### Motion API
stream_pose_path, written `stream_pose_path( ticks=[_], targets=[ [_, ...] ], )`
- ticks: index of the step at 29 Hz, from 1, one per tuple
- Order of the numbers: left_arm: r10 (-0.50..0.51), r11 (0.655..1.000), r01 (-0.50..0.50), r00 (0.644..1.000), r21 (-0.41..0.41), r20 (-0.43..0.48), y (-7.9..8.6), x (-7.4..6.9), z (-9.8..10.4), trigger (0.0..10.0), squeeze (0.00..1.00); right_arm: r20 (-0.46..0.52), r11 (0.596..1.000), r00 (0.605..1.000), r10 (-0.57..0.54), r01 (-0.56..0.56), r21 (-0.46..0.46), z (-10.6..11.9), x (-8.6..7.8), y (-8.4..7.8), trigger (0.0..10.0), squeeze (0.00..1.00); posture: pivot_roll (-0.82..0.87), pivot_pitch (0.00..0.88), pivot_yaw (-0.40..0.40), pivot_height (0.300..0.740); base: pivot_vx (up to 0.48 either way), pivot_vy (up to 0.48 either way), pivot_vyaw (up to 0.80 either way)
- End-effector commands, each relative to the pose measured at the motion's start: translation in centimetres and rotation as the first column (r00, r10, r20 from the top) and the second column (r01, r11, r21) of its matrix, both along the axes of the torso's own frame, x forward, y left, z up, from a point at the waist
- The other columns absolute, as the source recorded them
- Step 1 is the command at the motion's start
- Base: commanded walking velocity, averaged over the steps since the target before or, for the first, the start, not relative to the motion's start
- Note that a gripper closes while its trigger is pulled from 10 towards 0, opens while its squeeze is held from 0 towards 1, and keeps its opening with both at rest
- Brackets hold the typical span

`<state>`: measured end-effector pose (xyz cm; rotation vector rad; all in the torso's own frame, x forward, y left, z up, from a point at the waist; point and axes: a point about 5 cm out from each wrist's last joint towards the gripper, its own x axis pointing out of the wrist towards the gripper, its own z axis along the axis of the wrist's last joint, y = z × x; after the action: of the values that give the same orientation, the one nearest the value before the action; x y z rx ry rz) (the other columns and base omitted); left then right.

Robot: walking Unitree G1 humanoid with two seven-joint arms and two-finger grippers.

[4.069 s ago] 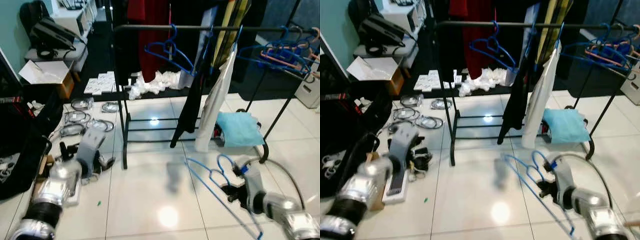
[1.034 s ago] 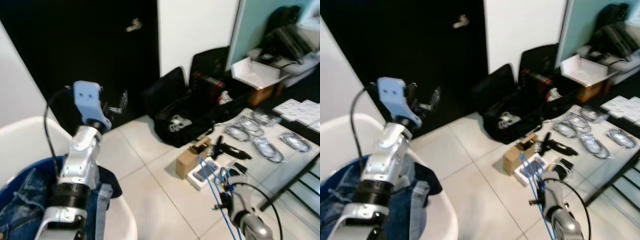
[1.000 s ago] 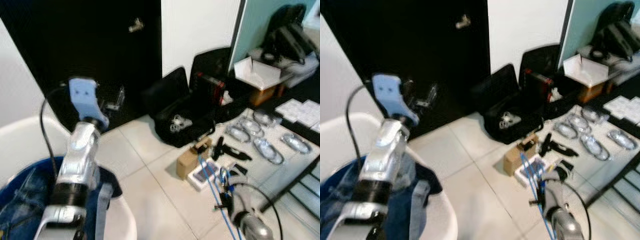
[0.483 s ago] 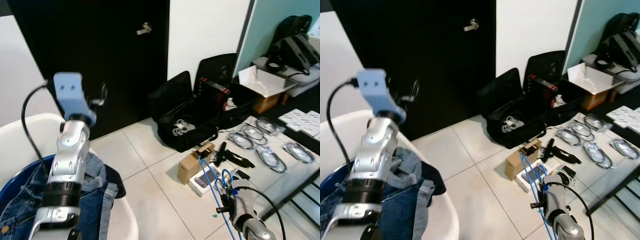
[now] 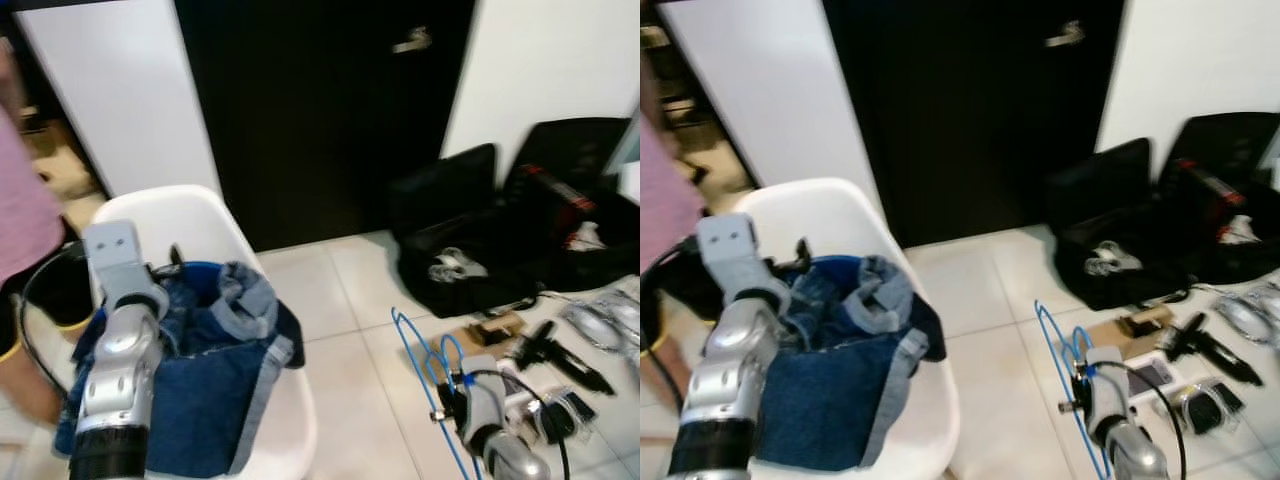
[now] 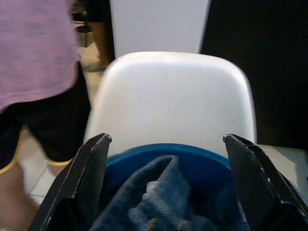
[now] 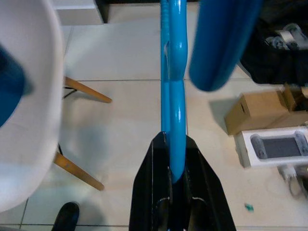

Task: Hang hanger

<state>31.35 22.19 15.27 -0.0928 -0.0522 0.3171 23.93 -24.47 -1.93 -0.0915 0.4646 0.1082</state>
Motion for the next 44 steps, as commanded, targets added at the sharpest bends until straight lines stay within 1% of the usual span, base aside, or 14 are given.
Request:
stream_pose_path(
  ticks=[1, 6, 11, 14, 16, 17, 19, 24, 28, 35, 38, 40, 42, 44],
  targets=[
    [0.009, 1.000, -0.010, 1.000, -0.009, -0.016, 0.2, -0.3, -0.2, 10.0, 0.00, -0.019, 1.000, 1.000, 0.005, -0.005, 0.003, -0.6, -0.5, 0.5, 10.0, 0.00, -0.04, 0.062, 0.016, 0.740, 0.000, 0.000, 0.54],
    [-0.008, 1.000, 0.007, 0.999, -0.030, -0.032, -0.3, -0.5, -0.2, 10.0, 0.00, -0.023, 1.000, 1.000, -0.011, 0.011, 0.006, -1.0, -0.8, 1.0, 10.0, 0.00, -0.04, 0.058, 0.016, 0.740, 0.000, 0.000, 0.11],
    [-0.039, 0.997, 0.030, 0.993, -0.075, -0.113, -1.0, -1.1, -1.4, 10.0, 0.00, 0.000, 1.000, 1.000, 0.003, -0.003, 0.004, -0.4, 0.6, 2.6, 10.0, 0.00, -0.03, 0.052, 0.017, 0.740, 0.000, 0.000, 0.00],
    [-0.042, 0.994, 0.025, 0.986, -0.106, -0.162, -1.0, -1.6, -2.5, 10.0, 0.00, 0.008, 1.000, 1.000, 0.007, -0.007, 0.004, -0.1, 1.3, 3.1, 10.0, 0.00, -0.03, 0.052, 0.017, 0.740, 0.000, 0.000, 0.00],
    [-0.042, 0.994, 0.025, 0.986, -0.106, -0.162, -1.0, -1.6, -2.5, 10.0, 0.00, 0.008, 1.000, 1.000, 0.007, -0.007, 0.004, -0.1, 1.3, 3.1, 10.0, 0.00, -0.03, 0.052, 0.017, 0.740, 0.000, 0.000, 0.00],
    [-0.024, 0.994, 0.002, 0.978, -0.108, -0.210, -0.3, -2.8, -3.7, 10.0, 0.00, 0.017, 1.000, 1.000, 0.011, -0.011, 0.004, 0.3, 2.0, 3.5, 10.0, 0.00, -0.03, 0.051, 0.019, 0.740, 0.000, 0.000, 0.00],
    [-0.005, 0.995, -0.018, 0.972, -0.097, -0.235, 0.2, -3.5, -4.2, 10.0, 0.00, 0.023, 1.000, 1.000, 0.013, -0.013, 0.003, 0.5, 2.4, 3.7, 10.0, 0.00, -0.03, 0.050, 0.018, 0.740, 0.000, 0.000, 0.00],
    [0.085, 0.991, -0.109, 0.960, -0.078, -0.267, 1.8, -4.6, -4.7, 10.0, 0.00, 0.035, 1.000, 0.999, 0.013, -0.013, 0.002, 0.9, 2.7, 3.5, 10.0, 0.00, -0.03, 0.049, 0.017, 0.740, 0.000, 0.000, 0.00],
    [0.121, 0.985, -0.149, 0.952, -0.081, -0.281, 2.5, -5.2, -4.8, 10.0, 0.00, 0.034, 1.000, 0.999, 0.006, -0.006, -0.002, 1.0, 2.7, 3.0, 10.0, 0.00, -0.03, 0.057, 0.018, 0.740, 0.000, 0.000, 0.00],
    [0.130, 0.976, -0.178, 0.938, -0.125, -0.322, 3.0, -5.8, -5.7, 10.0, 0.00, 0.014, 1.000, 1.000, -0.010, 0.011, -0.010, 0.9, 2.5, 2.1, 10.0, 0.00, -0.03, 0.061, 0.016, 0.740, 0.000, 0.000, 0.00],
    [0.133, 0.968, -0.201, 0.920, -0.151, -0.369, 3.4, -6.3, -6.8, 10.0, 0.00, -0.002, 1.000, 1.000, -0.022, 0.021, -0.013, 0.8, 2.4, 1.8, 10.0, 0.00, -0.02, 0.063, 0.017, 0.740, 0.000, 0.000, 0.00],
    [0.133, 0.968, -0.201, 0.920, -0.151, -0.369, 3.4, -6.3, -6.8, 10.0, 0.00, -0.002, 1.000, 1.000, -0.022, 0.021, -0.013, 0.8, 2.4, 1.8, 10.0, 0.00, -0.02, 0.063, 0.017, 0.740, 0.000, 0.000, 0.00],
    [0.120, 0.961, -0.213, 0.899, -0.178, -0.422, 3.5, -7.1, -8.2, 10.0, 0.00, -0.009, 0.999, 0.999, -0.030, 0.030, -0.015, 0.7, 2.4, 1.8, 10.0, 0.00, -0.02, 0.064, 0.018, 0.740, 0.000, 0.000, 0.00],
    [0.120, 0.961, -0.213, 0.899, -0.178, -0.422, 3.5, -7.1, -8.2, 10.0, 0.00, -0.009, 0.999, 0.999, -0.030, 0.030, -0.015, 0.7, 2.4, 1.8, 10.0, 0.00, -0.02, 0.064, 0.018, 0.740, 0.000, 0.000, 0.00]
  ],
)
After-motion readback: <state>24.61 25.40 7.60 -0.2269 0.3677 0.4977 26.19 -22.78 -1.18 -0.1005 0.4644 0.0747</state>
